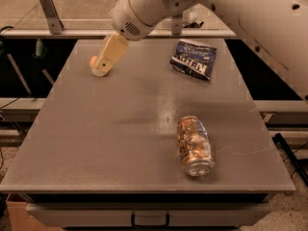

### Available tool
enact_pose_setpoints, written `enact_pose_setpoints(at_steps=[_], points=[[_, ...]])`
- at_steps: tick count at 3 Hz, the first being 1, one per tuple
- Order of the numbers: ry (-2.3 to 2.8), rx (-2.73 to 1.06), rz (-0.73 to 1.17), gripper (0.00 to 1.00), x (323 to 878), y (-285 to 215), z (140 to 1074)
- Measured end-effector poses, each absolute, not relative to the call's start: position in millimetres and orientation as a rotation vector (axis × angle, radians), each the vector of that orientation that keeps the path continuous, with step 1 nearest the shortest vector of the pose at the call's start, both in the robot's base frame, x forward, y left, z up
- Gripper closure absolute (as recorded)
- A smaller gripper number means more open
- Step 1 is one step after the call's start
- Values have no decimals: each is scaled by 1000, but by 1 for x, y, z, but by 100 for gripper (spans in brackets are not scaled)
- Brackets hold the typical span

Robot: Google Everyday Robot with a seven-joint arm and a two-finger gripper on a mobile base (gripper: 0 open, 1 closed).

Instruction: Move orange near blue chip bag

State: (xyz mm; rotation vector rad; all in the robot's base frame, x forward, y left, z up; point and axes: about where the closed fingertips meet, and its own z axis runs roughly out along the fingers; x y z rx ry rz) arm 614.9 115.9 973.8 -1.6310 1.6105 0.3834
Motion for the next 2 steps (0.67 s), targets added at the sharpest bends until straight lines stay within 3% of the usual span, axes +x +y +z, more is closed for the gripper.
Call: enact_pose_setpoints(at_steps=[2], points=[[1677, -1405, 494, 0, 668, 160, 947]])
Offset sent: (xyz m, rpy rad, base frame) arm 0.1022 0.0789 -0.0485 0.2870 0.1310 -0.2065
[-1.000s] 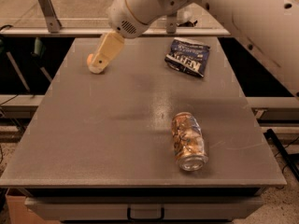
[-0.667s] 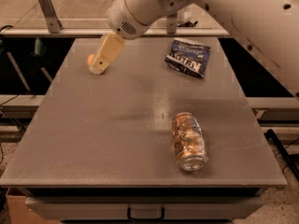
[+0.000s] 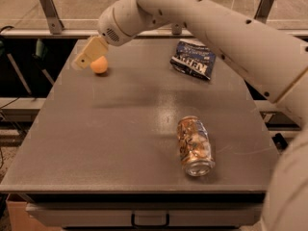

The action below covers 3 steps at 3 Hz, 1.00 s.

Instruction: Move orange near blue chip bag

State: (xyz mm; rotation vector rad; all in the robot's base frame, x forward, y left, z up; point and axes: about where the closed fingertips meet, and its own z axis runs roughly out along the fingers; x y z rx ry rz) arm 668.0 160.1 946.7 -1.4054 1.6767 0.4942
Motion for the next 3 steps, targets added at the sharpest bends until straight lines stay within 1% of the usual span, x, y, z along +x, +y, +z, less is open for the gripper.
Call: enact_pose_setpoints(at_steps=[1, 3], points=[[1724, -1328, 540, 0, 696, 181, 922], [1862, -1221, 566, 2, 715, 175, 861]])
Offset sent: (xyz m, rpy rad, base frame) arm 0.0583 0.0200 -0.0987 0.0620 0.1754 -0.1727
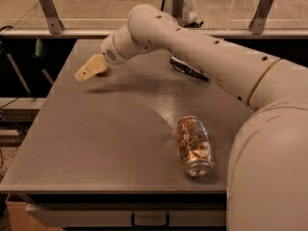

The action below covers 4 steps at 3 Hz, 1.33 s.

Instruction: Move orange near blue chip bag

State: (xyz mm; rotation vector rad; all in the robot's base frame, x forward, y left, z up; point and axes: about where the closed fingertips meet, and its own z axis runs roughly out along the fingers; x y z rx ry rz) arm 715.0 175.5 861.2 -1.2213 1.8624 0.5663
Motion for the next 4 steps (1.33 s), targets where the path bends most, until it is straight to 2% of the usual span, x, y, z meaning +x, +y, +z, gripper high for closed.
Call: enact_pose_setpoints(at_steps=[4], points=[[1885, -1178, 528, 93, 722, 161, 856]])
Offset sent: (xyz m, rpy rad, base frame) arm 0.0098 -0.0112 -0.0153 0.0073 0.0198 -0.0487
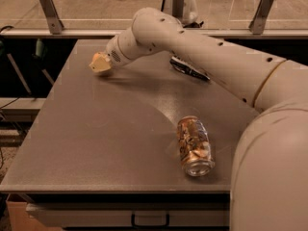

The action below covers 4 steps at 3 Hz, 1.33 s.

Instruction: Move orange near blue chip bag

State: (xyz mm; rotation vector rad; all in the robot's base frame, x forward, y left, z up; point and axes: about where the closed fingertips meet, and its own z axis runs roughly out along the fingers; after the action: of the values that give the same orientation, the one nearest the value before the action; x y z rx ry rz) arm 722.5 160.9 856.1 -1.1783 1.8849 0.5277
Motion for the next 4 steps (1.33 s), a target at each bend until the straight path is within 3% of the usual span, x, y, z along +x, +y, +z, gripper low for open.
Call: enact_pose_setpoints(at_steps=[1, 3, 4], points=[[1882, -1158, 439, 100, 727, 119, 878], [1894, -1157, 422, 100, 732, 113, 875], [1924, -1100, 307, 100, 753, 71, 878]])
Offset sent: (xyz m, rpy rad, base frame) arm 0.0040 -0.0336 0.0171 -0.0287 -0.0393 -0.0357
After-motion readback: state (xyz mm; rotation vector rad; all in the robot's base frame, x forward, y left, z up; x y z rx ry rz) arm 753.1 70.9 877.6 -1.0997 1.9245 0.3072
